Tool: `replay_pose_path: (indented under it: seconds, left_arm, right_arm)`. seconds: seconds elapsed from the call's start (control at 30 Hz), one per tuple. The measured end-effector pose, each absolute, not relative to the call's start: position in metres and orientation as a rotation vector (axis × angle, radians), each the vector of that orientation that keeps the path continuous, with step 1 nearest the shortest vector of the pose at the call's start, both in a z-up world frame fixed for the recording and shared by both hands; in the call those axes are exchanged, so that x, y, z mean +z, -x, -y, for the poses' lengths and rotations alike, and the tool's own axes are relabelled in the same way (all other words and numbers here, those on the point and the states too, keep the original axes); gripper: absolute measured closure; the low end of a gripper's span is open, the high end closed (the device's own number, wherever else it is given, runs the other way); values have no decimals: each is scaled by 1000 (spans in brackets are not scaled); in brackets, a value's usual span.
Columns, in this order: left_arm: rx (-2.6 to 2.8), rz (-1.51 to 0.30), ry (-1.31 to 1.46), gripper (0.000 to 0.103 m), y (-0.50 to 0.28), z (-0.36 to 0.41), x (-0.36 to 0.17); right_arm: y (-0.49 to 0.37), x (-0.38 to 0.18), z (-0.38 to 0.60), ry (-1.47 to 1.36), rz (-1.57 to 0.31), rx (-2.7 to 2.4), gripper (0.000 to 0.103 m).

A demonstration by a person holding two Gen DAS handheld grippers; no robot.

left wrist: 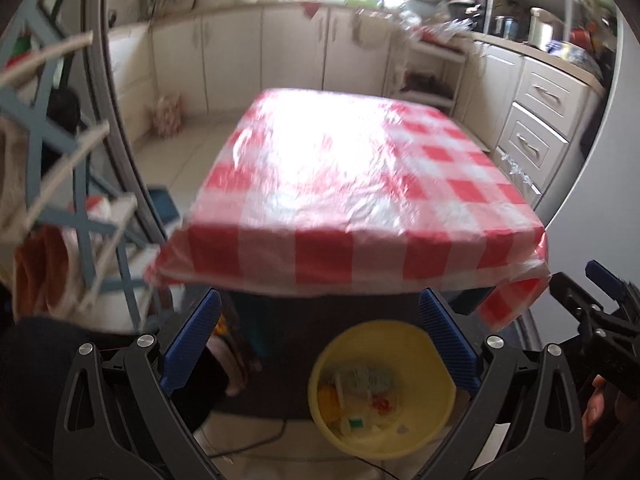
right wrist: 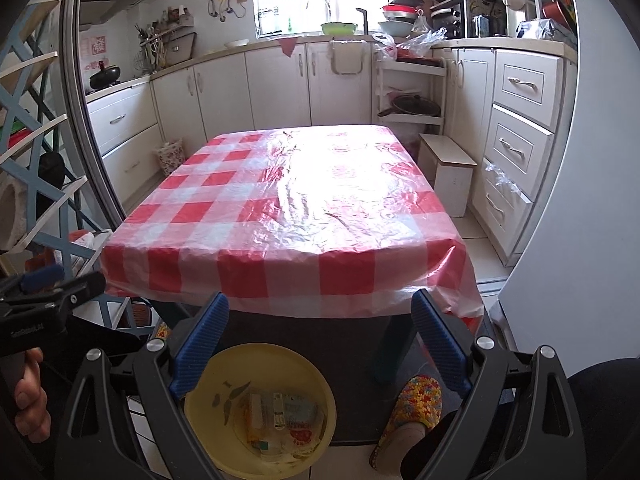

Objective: Collect trash

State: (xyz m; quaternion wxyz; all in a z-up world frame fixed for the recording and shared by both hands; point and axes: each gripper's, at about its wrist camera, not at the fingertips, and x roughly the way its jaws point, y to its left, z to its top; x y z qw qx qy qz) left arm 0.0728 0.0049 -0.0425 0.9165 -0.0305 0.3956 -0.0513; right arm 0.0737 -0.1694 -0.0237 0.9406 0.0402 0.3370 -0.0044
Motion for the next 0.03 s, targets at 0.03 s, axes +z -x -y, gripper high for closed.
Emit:
replay_pose_path:
  seconds: [0.03]
  left_arm:
    - [-103, -818, 73, 8, -74, -6, -45]
  right_arm:
    - [-74, -24, 170, -82, -689, -11, 14]
